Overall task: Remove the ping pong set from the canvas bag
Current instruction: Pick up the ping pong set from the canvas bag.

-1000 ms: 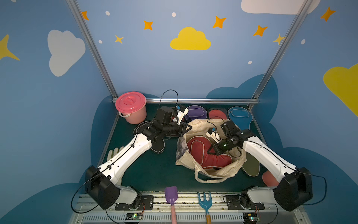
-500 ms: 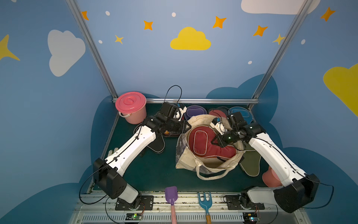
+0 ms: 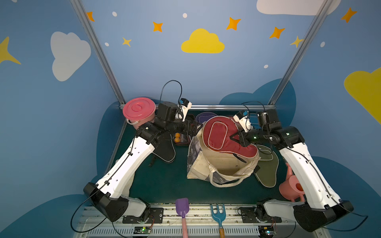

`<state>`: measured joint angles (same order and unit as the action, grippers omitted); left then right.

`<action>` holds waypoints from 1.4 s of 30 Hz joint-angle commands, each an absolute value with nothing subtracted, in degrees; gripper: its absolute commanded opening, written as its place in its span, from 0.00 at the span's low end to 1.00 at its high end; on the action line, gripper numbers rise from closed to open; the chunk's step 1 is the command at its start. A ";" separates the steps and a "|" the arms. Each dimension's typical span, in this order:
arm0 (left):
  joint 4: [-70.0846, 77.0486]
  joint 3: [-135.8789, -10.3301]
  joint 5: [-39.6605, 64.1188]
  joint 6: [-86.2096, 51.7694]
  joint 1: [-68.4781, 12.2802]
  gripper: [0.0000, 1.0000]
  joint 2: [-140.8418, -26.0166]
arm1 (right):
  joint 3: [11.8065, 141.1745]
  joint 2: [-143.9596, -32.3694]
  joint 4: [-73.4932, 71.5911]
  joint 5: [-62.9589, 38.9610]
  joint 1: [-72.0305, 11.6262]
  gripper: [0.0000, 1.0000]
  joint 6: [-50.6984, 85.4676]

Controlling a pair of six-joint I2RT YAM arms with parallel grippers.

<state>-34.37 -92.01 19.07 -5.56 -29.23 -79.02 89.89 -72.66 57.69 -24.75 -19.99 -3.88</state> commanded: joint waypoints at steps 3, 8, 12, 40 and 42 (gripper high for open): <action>-23.12 -88.03 36.86 -7.04 -25.18 1.00 -73.80 | 96.83 -71.05 50.91 -40.85 -17.07 0.00 -1.69; -17.43 -84.57 47.59 -10.24 -23.91 1.00 -73.45 | 98.79 -73.36 47.75 -53.33 -16.17 0.00 -0.17; -10.16 -80.13 51.77 -14.12 -23.91 1.00 -73.70 | 97.54 -74.26 43.66 -58.63 -16.18 0.00 2.72; 2.46 -73.23 61.42 -20.63 -20.33 0.04 -69.39 | 92.66 -75.31 46.97 -64.29 -8.28 0.84 -1.84; 2.46 -73.54 63.78 -20.65 -20.30 0.03 -69.79 | 92.05 -75.87 46.52 -66.08 -8.85 0.85 -2.00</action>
<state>-2.96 -71.50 58.35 -21.28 -20.25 -72.38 91.44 -74.96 45.28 -61.65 -8.34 -0.19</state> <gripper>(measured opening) 0.238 0.849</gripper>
